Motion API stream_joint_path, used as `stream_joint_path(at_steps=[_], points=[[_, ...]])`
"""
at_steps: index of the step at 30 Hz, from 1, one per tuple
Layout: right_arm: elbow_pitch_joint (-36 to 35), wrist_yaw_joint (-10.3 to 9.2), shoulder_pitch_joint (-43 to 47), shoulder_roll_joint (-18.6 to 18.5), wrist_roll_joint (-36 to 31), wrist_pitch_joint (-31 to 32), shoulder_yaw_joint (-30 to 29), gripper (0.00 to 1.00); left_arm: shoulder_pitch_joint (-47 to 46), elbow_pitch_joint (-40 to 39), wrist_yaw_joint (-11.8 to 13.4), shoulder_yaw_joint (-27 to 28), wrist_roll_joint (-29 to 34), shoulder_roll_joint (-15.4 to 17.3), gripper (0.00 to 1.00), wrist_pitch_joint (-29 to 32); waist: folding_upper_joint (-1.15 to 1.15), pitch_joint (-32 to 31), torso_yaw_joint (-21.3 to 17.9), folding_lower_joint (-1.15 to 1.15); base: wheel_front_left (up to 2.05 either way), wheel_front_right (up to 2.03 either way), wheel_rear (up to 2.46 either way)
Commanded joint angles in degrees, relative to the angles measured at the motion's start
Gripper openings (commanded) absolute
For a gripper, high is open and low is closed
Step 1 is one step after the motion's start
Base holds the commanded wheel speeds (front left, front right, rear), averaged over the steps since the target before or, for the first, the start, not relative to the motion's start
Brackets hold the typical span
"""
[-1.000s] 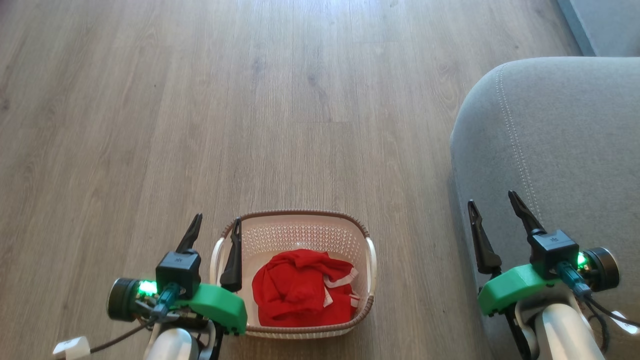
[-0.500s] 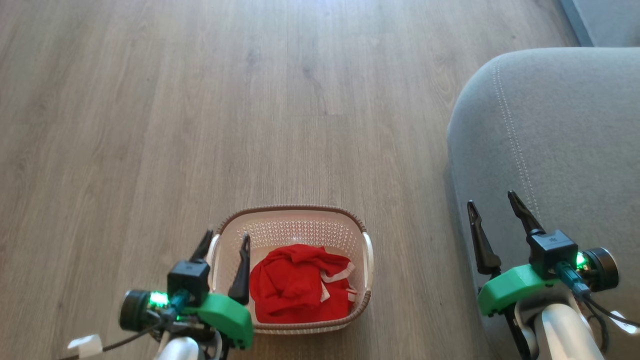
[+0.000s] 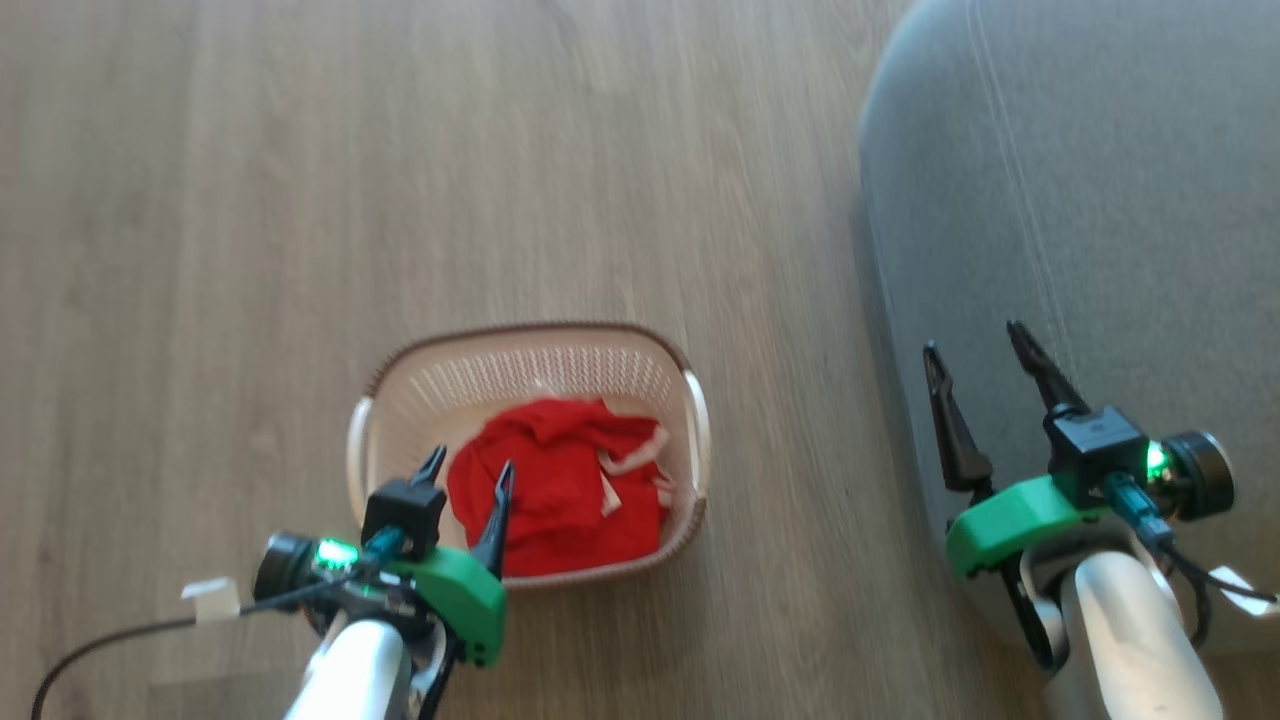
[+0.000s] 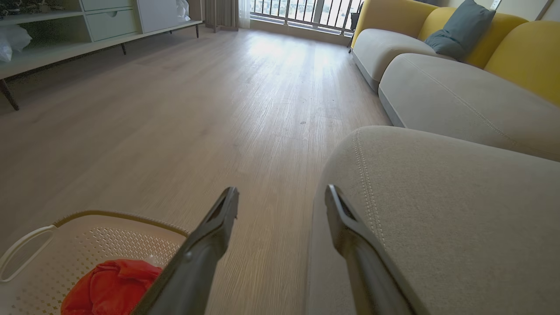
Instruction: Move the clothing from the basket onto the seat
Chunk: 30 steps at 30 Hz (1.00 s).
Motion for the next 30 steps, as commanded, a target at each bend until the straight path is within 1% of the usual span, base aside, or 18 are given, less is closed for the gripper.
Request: stream_joint_path(at_steps=[1, 2, 6, 8, 10, 12, 15, 19, 23, 27, 30], points=[[-2.3, -0.01, -2.1, -0.4, -0.2, -0.7, 1.6, 1.0, -3.0, -0.3, -0.4, 1.9, 1.2, 0.5, 1.0, -0.7, 0.0, 5.9, -3.5, -0.01, 0.0, 0.0, 0.0], [-2.7, -0.01, -2.5, -0.4, 0.1, -0.7, 1.8, 1.0, -4.1, 0.4, -0.4, 1.9, 2.1, 1.1, 1.0, -0.7, 0.0, 7.8, -4.4, -0.01, 0.0, 0.0, 0.0], [-4.6, -0.01, -3.4, -0.4, -0.5, -0.7, 0.9, 1.0, -8.3, 5.6, 1.1, 0.5, 6.8, 4.0, 1.0, -0.7, 0.0, 13.3, -7.2, -0.01, 0.0, 0.0, 0.0], [-5.4, -0.01, -3.7, -0.4, 0.8, -0.7, 0.7, 1.0, -10.6, 8.4, 1.5, 0.1, 7.8, 5.3, 1.0, -0.7, 0.0, 16.3, -8.8, -0.01, 0.0, 0.0, 0.0], [-6.1, -0.01, -4.5, -0.4, 2.1, -0.7, 2.0, 1.0, -14.5, 12.5, 1.1, -0.5, 8.8, 7.3, 1.0, -0.7, 0.0, 20.2, -11.2, -0.01, 0.0, 0.0, 0.0], [-6.5, -0.01, -5.1, -0.4, 3.4, -0.7, 2.8, 1.0, -17.2, 14.5, 0.7, -1.2, 9.6, 8.7, 1.0, -0.7, 0.0, 22.6, -12.6, -0.01, 0.0, 0.0, 0.0], [-7.1, -0.01, -5.5, -0.4, 5.7, -0.7, 3.4, 1.0, -21.0, 18.9, 1.2, -1.6, 10.6, 10.6, 1.0, -0.7, 0.0, 25.5, -14.5, -0.01, 0.0, 0.0, 0.0], [-7.6, -0.01, -6.1, -0.4, 7.5, -0.7, 5.5, 1.0, -26.6, 27.0, 0.1, -3.2, 12.3, 13.0, 1.0, -0.7, 0.0, 28.8, -17.0, -0.01, 0.0, 0.0, 0.0], [-8.7, -0.01, -6.6, -0.4, 9.6, -0.7, 7.1, 1.0, -32.3, 33.1, -1.0, -5.4, 14.7, 15.7, 1.0, -0.4, 0.0, 31.8, -19.3, -0.01, 0.0, 0.0, 0.0], [-9.6, -0.01, -6.9, -0.4, 11.3, -0.7, 8.7, 1.0, -36.9, 37.7, -1.7, -6.2, 15.4, 17.8, 1.0, 1.3, 0.0, 34.3, -21.4, -0.01, 0.0, 0.0, 0.0], [-10.3, -0.01, -7.1, -0.4, 12.3, -0.7, 9.6, 1.0, -39.1, 39.4, -2.2, -7.9, 17.0, 19.7, 1.0, 2.4, 0.0, 35.8, -22.8, -0.01, 0.0, 0.0, 0.0]])
